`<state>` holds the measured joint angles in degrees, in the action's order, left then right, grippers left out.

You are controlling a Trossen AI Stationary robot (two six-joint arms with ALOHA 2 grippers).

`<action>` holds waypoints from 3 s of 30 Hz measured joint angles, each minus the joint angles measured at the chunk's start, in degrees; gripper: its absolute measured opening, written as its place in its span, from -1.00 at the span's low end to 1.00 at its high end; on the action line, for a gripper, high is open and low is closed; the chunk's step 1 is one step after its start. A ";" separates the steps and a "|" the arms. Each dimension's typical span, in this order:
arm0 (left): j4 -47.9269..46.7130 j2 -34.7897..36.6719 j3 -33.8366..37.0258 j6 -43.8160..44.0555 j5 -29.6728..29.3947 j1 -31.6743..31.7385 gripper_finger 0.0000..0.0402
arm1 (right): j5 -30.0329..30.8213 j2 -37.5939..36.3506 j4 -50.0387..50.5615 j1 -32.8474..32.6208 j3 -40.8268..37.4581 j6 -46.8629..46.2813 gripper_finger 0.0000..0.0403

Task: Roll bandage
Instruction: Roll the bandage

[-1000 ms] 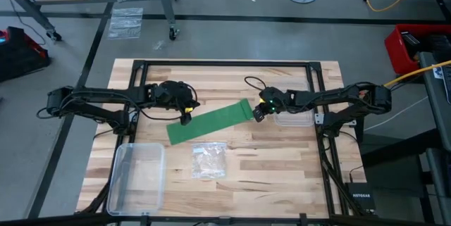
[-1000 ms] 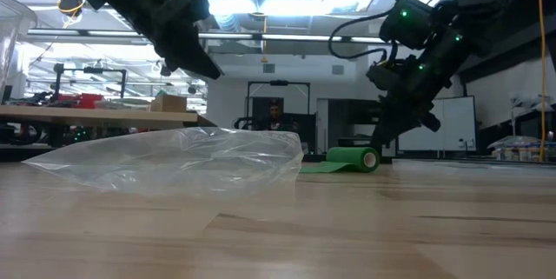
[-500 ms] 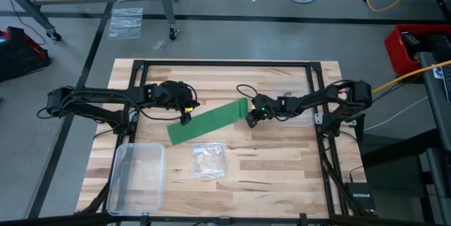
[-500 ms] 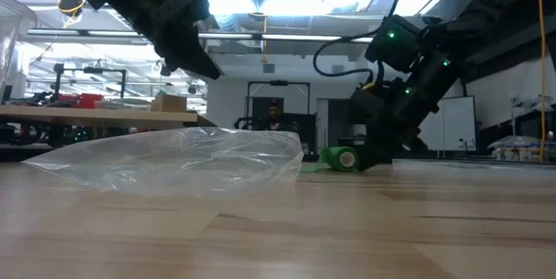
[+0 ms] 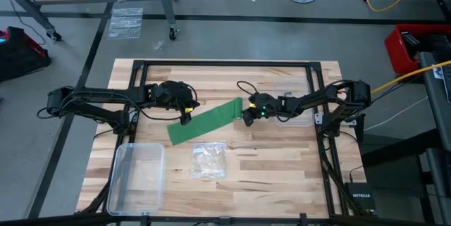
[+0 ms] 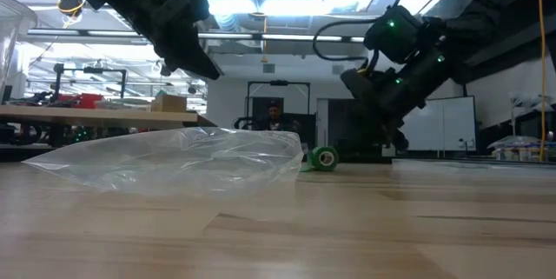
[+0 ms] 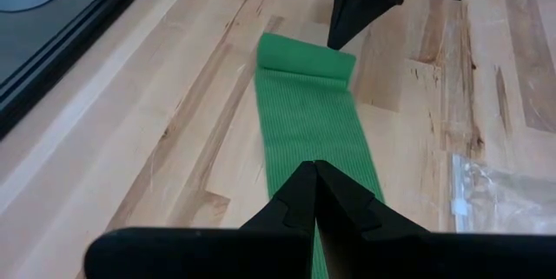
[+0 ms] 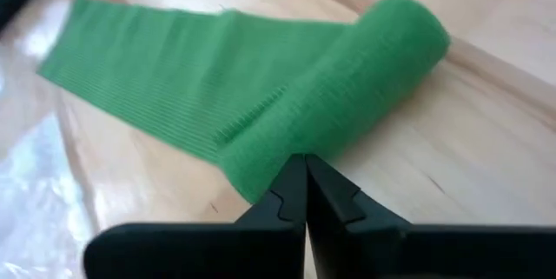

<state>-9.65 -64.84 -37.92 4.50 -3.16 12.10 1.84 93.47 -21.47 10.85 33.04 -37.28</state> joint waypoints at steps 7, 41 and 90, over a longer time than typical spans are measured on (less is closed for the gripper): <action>-0.06 0.00 -0.02 -0.02 0.37 0.02 -0.99 | -2.88 -1.15 -5.59 0.11 0.00 1.39 -1.00; 5.52 -31.80 -12.33 -0.40 11.57 -0.49 -1.00 | -0.10 -10.40 13.15 6.45 0.04 4.67 -1.00; -5.99 -37.70 -13.41 9.83 5.41 1.83 -0.99 | 8.31 3.65 2.14 -0.74 0.04 0.00 -1.00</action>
<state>-15.64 -102.54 -51.33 14.33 2.24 13.93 10.15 97.12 -19.33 10.11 33.08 -37.28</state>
